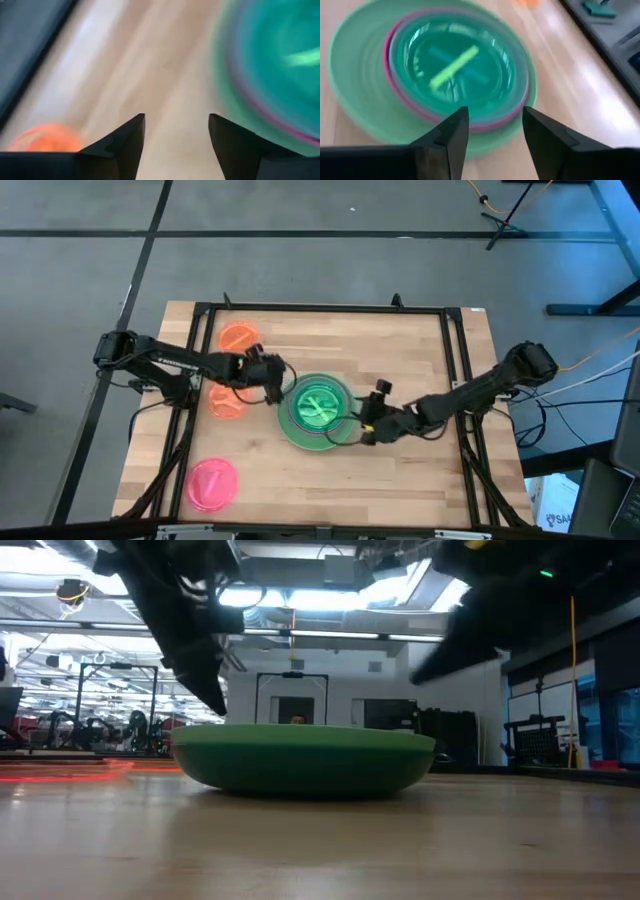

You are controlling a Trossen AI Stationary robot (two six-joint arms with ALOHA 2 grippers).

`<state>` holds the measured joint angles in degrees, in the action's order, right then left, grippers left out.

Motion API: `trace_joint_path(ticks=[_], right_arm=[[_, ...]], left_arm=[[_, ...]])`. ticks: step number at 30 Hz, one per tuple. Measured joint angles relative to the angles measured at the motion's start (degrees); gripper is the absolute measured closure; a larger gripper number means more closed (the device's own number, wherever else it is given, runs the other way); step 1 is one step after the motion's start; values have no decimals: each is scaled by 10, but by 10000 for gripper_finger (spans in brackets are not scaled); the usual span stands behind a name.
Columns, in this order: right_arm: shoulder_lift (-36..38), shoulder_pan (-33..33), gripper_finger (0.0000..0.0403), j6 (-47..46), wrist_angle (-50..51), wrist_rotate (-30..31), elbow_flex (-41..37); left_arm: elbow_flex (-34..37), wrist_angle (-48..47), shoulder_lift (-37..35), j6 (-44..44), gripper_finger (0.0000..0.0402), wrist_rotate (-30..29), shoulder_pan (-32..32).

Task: Stack plastic plates
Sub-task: Stack the orange plate on the light green plate

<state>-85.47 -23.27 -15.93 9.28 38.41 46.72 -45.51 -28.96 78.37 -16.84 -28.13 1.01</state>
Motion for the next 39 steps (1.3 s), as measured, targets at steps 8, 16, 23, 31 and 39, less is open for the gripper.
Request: trace_joint_path(ticks=[8, 16, 23, 31, 39], right_arm=[[9, -57, 226, -102, -81, 11, -101], [9, -100, 226, -151, -114, 11, -144], [9, -106, 226, -153, -115, 11, -144], [9, -106, 226, -153, -114, 11, -144], [9, -105, 226, -153, -113, 10, -144]], left_arm=[[19, -64, 6, -29, 202, 7, 162], [28, -62, 82, 9, 207, 27, 275], [25, -65, 138, 9, 208, 34, 299], [27, -58, 137, 9, 299, 28, 297], [28, -53, 139, 25, 393, -7, 287]])
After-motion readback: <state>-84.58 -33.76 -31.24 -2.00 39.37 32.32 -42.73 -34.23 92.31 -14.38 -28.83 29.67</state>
